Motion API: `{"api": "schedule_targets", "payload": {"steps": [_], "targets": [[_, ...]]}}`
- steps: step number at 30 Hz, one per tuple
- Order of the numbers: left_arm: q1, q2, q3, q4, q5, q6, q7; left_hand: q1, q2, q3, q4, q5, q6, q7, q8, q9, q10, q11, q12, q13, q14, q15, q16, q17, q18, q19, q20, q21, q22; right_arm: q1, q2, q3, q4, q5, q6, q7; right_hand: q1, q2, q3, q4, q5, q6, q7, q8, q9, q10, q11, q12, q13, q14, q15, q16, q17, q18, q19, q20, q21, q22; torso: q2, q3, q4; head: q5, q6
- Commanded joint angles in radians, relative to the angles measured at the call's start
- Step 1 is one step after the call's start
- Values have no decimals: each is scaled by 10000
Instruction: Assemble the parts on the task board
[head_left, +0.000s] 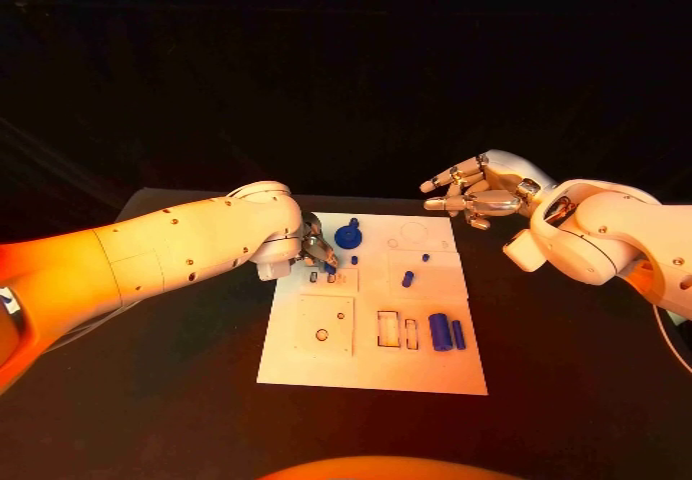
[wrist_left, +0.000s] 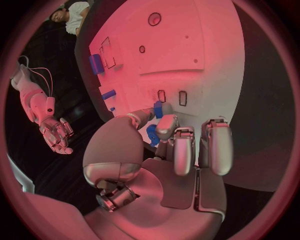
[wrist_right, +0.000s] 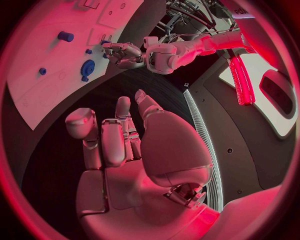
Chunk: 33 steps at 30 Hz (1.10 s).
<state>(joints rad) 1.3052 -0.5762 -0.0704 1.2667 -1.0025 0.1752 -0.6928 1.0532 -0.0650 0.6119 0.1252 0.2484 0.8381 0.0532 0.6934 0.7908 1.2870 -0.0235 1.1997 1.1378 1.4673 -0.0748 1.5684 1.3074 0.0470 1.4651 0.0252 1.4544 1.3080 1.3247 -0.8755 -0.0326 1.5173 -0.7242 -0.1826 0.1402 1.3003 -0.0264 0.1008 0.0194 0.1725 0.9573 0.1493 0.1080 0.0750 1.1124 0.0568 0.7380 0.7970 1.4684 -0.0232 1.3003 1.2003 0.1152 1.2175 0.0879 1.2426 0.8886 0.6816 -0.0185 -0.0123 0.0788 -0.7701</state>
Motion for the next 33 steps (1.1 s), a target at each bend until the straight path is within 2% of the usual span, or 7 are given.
{"api": "schedule_targets", "payload": {"steps": [1,3,6,10,17,25,33], "targets": [[-58,21,-2,42,-687,239,161,-43,61,1560,-1482,66,-1,-51,37,15,16,5,-39,-12,1035,-90,24,2634,-57,316,10,-40,796,-8,7,-1,-14,261,93,135,5,-33,-58,10,60,31,-16,69,-9,-66,20,-32,-9,243,54,-30,-7,129,-68,25,-37,-12,-3,-3,10,21,-61],[-95,18,-3,54,-767,315,155,-54,71,1570,-1476,65,-5,-46,37,18,15,6,-42,-15,1035,-90,24,2634,-58,318,9,-38,801,-8,9,-1,-17,283,80,142,3,-28,-61,14,65,30,-16,70,-9,-70,21,-36,-14,241,54,-37,-14,131,-76,25,-46,-27,7,-3,-12,39,-37],[-125,2,-4,74,-829,397,142,-57,74,1573,-1474,65,-6,-45,37,19,16,7,-42,-15,1035,-90,24,2634,-59,319,8,-36,803,-8,8,-2,-22,299,74,147,3,-28,-61,14,65,30,-16,70,-9,-70,21,-36,-14,241,54,-37,-14,131,-76,25,-46,-27,16,-11,-25,52,-65],[-142,-32,-4,97,-863,538,131,-59,75,1575,-1474,64,-7,-44,37,20,18,7,-39,-12,1035,-90,24,2634,-61,322,8,-31,811,-9,0,-2,-24,293,87,134,2,-26,-62,15,66,29,-15,70,-9,-72,21,-39,-17,240,55,-41,-19,133,-81,25,-51,-37,9,7,-23,30,-124],[-151,-97,-4,164,-879,929,145,-80,62,1576,-1475,57,-19,-40,35,26,-13,11,-82,-60,1035,-88,24,2634,-59,319,8,-36,805,-10,-1,-2,-21,253,103,130,2,6,-74,30,50,8,-9,68,-15,-111,27,-79,-56,221,60,-96,-79,153,-146,27,-120,-157,16,-10,-13,35,-162],[-154,-126,-4,248,-872,1141,163,-86,57,1576,-1475,55,-22,-40,34,27,-21,12,-93,-72,1035,-87,24,2634,-60,320,8,-35,808,-14,6,-3,-28,220,98,99,2,31,-77,41,42,3,-6,70,-17,-117,29,-77,-56,206,62,-139,-129,162,-174,29,-151,-209,4,-1,-23,7,-249],[-156,-157,-4,283,-860,1167,179,-94,51,1574,-1476,52,-25,-39,34,30,-18,13,-90,-68,1035,-86,24,2634,-60,320,8,-35,808,-21,15,-3,-37,208,131,104,1,38,-79,45,40,1,-5,71,-17,-119,30,-78,-58,201,63,-153,-145,167,-189,30,-166,-236,6,6,-13,-54,-215]]}}
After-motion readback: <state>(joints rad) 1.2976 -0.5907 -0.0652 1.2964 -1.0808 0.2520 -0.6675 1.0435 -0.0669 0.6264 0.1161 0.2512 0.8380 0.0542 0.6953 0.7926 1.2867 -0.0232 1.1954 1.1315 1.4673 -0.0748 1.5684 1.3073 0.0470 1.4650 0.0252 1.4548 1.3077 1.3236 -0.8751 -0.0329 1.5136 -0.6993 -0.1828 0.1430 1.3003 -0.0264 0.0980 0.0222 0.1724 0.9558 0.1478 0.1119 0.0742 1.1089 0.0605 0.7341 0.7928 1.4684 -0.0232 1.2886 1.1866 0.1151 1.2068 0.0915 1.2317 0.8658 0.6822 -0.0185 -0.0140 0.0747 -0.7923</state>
